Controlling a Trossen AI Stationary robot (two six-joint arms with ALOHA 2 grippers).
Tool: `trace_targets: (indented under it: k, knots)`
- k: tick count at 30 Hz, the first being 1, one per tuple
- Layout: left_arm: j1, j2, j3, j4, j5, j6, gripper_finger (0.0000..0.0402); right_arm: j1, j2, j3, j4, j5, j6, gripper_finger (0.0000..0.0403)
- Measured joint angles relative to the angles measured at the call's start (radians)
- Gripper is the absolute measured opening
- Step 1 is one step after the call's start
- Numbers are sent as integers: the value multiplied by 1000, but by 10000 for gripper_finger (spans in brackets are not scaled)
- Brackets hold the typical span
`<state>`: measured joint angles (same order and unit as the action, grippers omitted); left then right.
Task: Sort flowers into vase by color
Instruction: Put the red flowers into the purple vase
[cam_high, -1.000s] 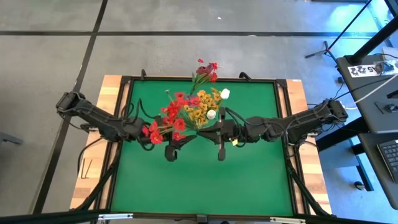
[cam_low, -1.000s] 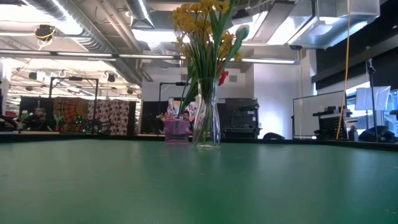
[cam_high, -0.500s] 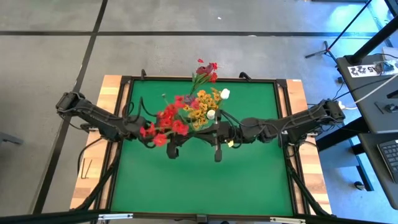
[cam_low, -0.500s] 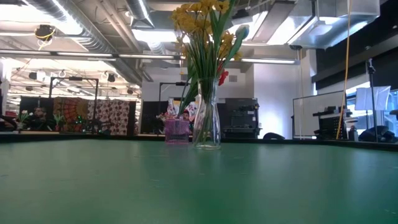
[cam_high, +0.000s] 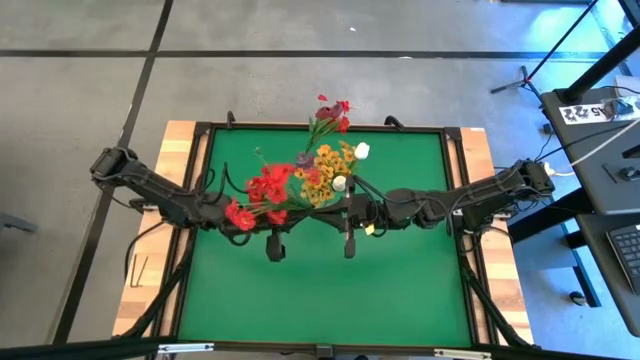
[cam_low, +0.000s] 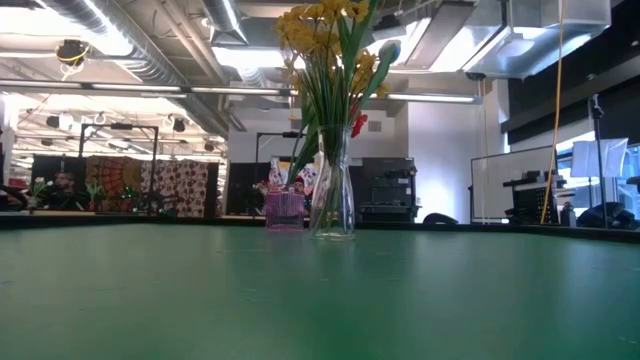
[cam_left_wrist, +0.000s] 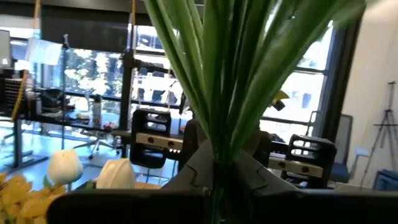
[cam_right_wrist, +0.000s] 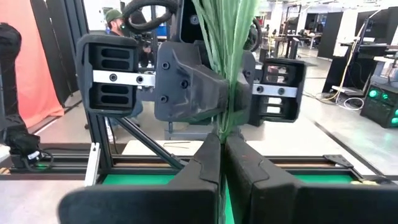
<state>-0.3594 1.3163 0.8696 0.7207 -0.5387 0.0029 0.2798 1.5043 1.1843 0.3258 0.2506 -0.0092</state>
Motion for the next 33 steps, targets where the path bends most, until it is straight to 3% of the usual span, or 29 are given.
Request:
trace_targets:
  k: [5,16,22,29,33]
  knots:
    - [-11,-1,0,-6,-34,27,8,0,-8,0,-16,-1,-26,42]
    - [-64,-63,-1,-45,-154,115,3,31,-148,0,-170,-23,-90,216]
    - [-173,-192,-1,-132,-378,230,2,71,-274,0,-280,1,-98,250]
    - [-228,-275,-1,-216,-764,355,2,115,-361,1,-401,164,-102,252]
    - [-171,-285,-1,-296,-826,352,2,115,-366,1,-479,254,-68,253]
